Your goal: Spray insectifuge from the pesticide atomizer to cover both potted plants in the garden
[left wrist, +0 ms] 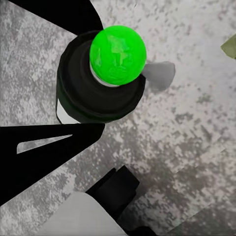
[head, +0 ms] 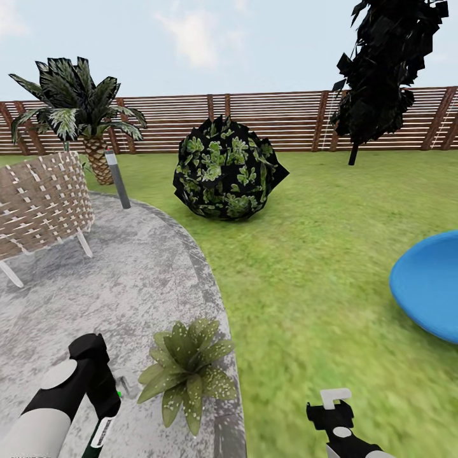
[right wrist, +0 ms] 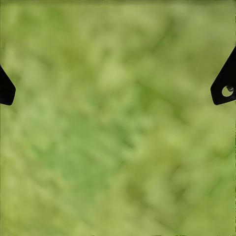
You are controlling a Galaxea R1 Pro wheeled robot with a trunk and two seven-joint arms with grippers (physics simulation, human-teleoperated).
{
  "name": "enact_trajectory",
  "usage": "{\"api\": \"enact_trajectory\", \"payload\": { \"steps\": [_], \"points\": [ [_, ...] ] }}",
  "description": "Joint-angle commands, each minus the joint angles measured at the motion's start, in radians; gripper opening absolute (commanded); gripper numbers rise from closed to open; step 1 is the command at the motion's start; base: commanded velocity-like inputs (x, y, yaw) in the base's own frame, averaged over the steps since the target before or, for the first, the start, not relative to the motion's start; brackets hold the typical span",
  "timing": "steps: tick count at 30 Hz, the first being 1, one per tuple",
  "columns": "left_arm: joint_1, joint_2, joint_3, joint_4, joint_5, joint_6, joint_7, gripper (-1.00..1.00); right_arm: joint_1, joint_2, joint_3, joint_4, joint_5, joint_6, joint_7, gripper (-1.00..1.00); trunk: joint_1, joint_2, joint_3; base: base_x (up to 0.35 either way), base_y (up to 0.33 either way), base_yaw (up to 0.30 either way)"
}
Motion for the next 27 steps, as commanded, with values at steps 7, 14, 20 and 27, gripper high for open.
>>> {"api": "enact_trajectory", "payload": {
  "steps": [7,14,20,27],
  "points": [
    [-0.002,0.001,0.003,-0.002,-0.008,0.012,-0.008,-1.0,0.0,0.002,0.009,0.0,-0.012,-0.003,-0.001,1.0,0.0,0.0,-0.001,-0.103,0.072,-0.138],
    [-0.002,0.001,0.005,-0.002,-0.008,0.016,-0.008,-1.0,0.0,0.002,0.009,0.0,-0.012,-0.003,-0.002,1.0,0.0,0.0,-0.001,-0.144,0.255,-0.108],
    [0.004,0.0,0.005,0.0,-0.008,0.016,-0.008,-1.0,0.0,0.002,0.009,0.0,-0.012,-0.003,-0.002,1.0,0.0,0.0,-0.001,0.096,0.284,-0.004],
    [0.014,0.004,0.003,0.014,-0.005,0.008,-0.008,-1.0,0.0,0.002,0.009,0.0,-0.012,-0.003,-0.001,1.0,0.0,0.0,0.001,0.014,0.028,-0.149]
  ]
}}
